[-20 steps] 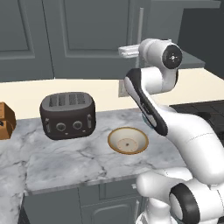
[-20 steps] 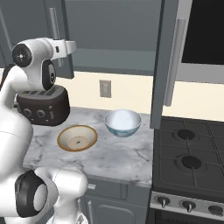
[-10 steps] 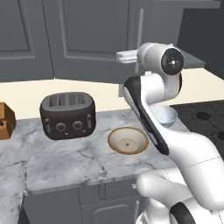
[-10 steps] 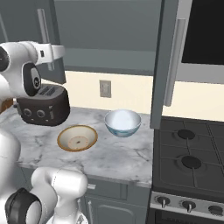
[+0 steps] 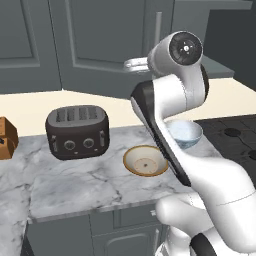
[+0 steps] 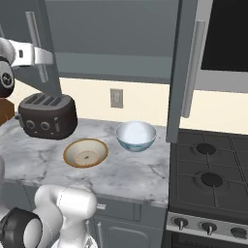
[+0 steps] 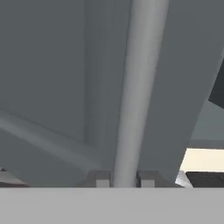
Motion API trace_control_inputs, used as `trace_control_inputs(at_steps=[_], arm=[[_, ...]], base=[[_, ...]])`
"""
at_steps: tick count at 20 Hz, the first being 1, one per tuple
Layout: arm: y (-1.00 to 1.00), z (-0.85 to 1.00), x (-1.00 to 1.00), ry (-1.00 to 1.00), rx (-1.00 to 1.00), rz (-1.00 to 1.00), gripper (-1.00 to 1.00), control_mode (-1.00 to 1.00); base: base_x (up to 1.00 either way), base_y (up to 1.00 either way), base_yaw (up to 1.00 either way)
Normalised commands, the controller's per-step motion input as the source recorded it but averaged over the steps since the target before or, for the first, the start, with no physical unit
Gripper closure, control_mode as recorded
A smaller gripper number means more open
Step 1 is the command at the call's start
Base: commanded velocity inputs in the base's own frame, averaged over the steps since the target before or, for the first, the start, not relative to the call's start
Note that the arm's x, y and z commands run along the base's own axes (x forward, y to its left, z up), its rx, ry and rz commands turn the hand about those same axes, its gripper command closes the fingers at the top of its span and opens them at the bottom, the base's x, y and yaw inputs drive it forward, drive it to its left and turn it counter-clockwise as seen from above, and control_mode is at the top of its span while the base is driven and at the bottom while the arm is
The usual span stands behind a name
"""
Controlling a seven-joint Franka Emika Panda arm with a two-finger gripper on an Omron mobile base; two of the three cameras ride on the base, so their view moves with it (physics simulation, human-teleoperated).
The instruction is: Open the cabinet. Pick the bowls from the counter and place them in the cabinet. Then close the cabinet.
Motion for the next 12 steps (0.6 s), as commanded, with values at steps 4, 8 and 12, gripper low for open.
trace_control_inputs(at_steps=[4,8,12], arm=[[0.67,-0.32,-0.64,0.00,0.00,-0.05,1.00,-1.00],[0.61,-0.23,-0.49,0.02,0.00,-0.05,1.00,-1.00],[-0.01,0.03,-0.25,-0.02,0.00,-0.04,1.00,-1.00]], base=[[0.00,0.00,0.00],[0.00,0.00,0.00],[0.00,0.00,0.00]])
